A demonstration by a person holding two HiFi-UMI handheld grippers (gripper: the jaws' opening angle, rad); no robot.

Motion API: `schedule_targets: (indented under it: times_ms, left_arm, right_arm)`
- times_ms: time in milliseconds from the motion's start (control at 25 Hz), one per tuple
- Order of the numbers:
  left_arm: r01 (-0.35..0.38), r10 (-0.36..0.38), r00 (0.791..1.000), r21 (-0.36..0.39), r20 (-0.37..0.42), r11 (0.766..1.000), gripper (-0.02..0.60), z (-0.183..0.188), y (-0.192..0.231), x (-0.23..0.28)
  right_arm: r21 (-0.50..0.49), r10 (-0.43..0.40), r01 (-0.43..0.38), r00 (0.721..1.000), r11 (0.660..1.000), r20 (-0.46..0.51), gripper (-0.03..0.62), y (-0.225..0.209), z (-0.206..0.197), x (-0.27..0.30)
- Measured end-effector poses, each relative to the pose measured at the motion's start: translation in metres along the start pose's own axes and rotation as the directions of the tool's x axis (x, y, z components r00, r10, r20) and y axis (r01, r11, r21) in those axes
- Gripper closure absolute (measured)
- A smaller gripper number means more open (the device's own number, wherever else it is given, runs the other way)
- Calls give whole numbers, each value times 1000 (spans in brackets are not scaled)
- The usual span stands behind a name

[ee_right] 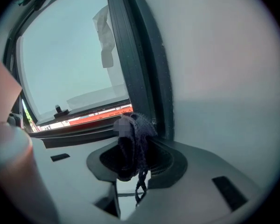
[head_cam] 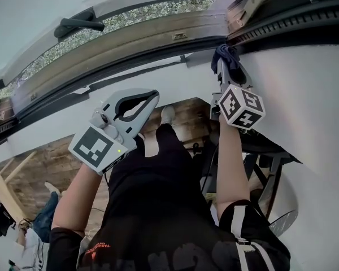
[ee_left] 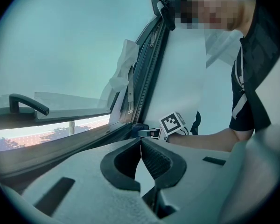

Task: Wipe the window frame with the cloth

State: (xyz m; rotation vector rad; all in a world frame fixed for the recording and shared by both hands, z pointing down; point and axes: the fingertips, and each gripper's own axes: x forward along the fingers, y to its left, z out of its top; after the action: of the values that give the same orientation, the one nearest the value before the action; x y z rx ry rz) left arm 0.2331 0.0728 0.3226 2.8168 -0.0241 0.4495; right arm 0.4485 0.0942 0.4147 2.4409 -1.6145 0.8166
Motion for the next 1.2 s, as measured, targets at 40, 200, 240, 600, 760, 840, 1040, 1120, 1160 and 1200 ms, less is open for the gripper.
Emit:
schedule_targets:
  times_ms: [40,200,240,600,760,840,1040,1120,1160,1200]
  left_arm:
    - [0,0,1000,-7,-2,1000,561,-1,-1,-1]
    - [7,-7,1000,9,13,1000,561,-2,-1,-6]
    - [11,-11,1000,13,25,1000,561,-2,-1,-8]
    - [-34,34,999,-8,13,999,561,-6,6,-29]
    - [-50,51,999,-17,18,999,561,-8,9,-41]
    - [-58,59,998,-22,22,998,561,-10,10,-48]
    - [-79,80,996,-33,25,996,561,-17,15,-65]
    - [-87,88,996,-36,29,996,561,-19,16,-72]
    - [-90,92,995,-37,33,995,561,-19,17,-75]
    - [-94,95,995,-39,35,995,561,-20,18,-78]
  right_arm:
    - [2,7,-7,1000,1000,-1,485,3,0,0]
    - [0,28,-28,1000,1000,-7,485,13,-3,1]
    - [-2,33,-33,999,999,-9,485,16,-4,1]
    - [-28,91,-91,995,995,-34,485,53,-14,1]
    - [-39,112,-114,993,993,-45,485,70,-19,1]
    - [-44,120,-123,991,991,-51,486,78,-22,1]
    - [-57,148,-152,987,987,-63,485,101,-28,1]
    - [-63,162,-167,984,984,-69,485,111,-31,1]
    - [-66,169,-174,983,983,-71,485,116,-32,1]
    - [-69,176,-181,982,981,-74,485,121,-34,1]
